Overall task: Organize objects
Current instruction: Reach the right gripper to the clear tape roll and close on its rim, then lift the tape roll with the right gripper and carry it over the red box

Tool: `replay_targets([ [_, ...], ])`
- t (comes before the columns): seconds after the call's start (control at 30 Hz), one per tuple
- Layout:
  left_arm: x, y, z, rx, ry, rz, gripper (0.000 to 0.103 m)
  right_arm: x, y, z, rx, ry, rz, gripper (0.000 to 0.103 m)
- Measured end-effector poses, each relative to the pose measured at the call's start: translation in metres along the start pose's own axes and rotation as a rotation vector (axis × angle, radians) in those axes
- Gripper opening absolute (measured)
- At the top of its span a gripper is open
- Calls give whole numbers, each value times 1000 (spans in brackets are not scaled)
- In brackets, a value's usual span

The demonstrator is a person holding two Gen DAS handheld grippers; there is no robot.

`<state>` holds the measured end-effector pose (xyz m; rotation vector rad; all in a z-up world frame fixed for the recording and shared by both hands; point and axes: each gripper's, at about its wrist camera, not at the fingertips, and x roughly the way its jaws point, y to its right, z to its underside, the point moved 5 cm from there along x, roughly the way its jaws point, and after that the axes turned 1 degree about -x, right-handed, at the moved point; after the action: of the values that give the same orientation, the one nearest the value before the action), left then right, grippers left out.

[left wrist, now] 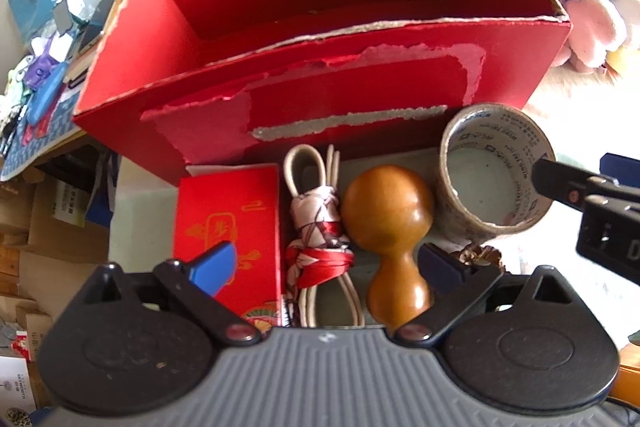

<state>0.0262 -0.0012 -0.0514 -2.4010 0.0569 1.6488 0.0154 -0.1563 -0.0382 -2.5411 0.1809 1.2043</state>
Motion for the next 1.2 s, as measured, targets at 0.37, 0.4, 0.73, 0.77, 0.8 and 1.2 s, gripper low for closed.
replay_targets([
  [0.37, -19, 6, -9, -11, 18, 234, 68, 12, 3, -3, 31, -20, -14, 50],
  [0.4, -21, 7, -9, -10, 29, 245, 68, 14, 4, -3, 35, -27, -12, 50],
  [0.73, -8, 20, -28, 70, 26, 282, 52, 38, 11, -5, 89, -69, -22, 30],
  [0.77, -8, 20, -30, 81, 41, 274, 50, 39, 13, -5, 95, -71, -20, 29],
  [0.8, -6, 22, -32, 92, 46, 269, 49, 40, 14, -5, 105, -75, -30, 27],
  [1.2, -6, 43, -37, 155, 77, 335, 15, 24, 27, -10, 134, -29, -53, 13],
])
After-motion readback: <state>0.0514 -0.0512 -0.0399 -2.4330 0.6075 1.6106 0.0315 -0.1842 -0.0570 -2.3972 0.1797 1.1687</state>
